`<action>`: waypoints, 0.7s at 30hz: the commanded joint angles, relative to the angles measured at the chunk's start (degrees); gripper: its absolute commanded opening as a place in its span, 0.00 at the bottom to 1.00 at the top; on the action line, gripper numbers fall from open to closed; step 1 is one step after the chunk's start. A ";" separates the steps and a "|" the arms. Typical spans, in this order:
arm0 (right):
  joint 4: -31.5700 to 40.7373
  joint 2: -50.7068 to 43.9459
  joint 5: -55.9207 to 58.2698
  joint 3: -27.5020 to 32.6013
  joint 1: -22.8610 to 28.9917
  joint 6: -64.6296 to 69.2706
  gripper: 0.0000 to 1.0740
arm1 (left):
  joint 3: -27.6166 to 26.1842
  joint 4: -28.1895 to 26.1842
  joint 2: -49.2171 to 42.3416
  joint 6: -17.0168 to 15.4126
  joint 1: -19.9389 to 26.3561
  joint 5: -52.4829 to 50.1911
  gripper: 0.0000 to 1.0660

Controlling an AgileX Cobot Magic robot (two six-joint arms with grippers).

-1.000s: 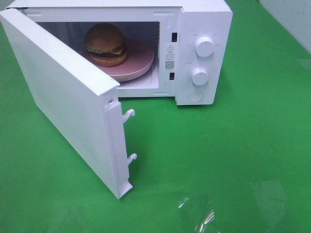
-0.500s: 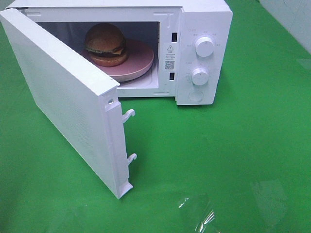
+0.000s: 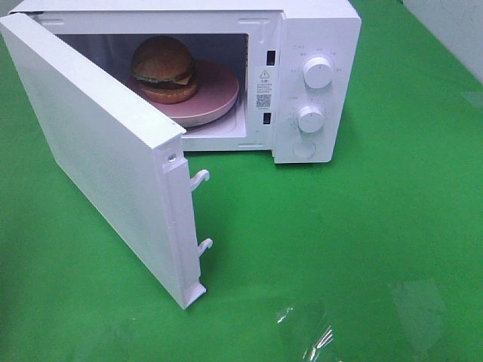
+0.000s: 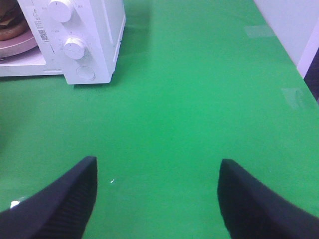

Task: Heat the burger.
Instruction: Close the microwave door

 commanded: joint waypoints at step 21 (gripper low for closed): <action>0.06 -1.49 -0.40 0.23 -0.11 -0.29 0.62 | 5.79 29.16 30.94 -23.26 0.17 -40.28 0.00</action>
